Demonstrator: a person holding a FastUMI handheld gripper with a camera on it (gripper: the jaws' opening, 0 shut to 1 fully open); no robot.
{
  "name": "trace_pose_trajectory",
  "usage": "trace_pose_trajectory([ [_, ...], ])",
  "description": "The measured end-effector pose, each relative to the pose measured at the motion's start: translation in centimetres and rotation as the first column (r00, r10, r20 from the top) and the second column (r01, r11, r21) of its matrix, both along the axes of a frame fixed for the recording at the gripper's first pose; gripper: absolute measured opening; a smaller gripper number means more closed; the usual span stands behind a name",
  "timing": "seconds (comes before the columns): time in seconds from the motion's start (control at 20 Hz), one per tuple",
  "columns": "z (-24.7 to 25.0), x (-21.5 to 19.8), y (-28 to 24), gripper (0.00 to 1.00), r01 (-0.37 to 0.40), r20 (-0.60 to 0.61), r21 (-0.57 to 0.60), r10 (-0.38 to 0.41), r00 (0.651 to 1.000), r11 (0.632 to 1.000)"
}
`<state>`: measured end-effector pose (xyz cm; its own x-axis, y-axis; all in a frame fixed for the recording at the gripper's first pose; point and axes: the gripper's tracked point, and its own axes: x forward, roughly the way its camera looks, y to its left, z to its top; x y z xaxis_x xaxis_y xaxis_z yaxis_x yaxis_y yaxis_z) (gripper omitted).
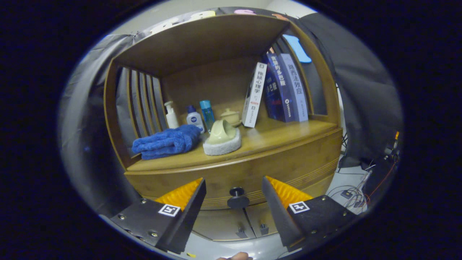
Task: Pull open the drawer, take out the items inside it, and place them on the countertop above the cabinet.
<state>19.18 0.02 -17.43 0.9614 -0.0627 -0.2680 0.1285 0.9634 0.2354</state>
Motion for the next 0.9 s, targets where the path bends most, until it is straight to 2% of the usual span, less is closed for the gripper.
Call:
trace_pose_trajectory([
  [0.2,5.6,-4.4,-1.3,0.94,0.063,0.089,-0.062,-0.057,0.994,0.996],
  [0.5,11.9,-9.2,-1.8,0.94,0.107,0.144,-0.198,-0.079,0.986,0.974],
  [0.7,15.0,-11.3,-1.1,0.94,0.116,0.199,-0.193,-0.077,0.977,0.974],
  [0.9,15.5,-13.7,-0.7,0.94,0.117,0.193,-0.211,-0.076,0.978,0.97],
])
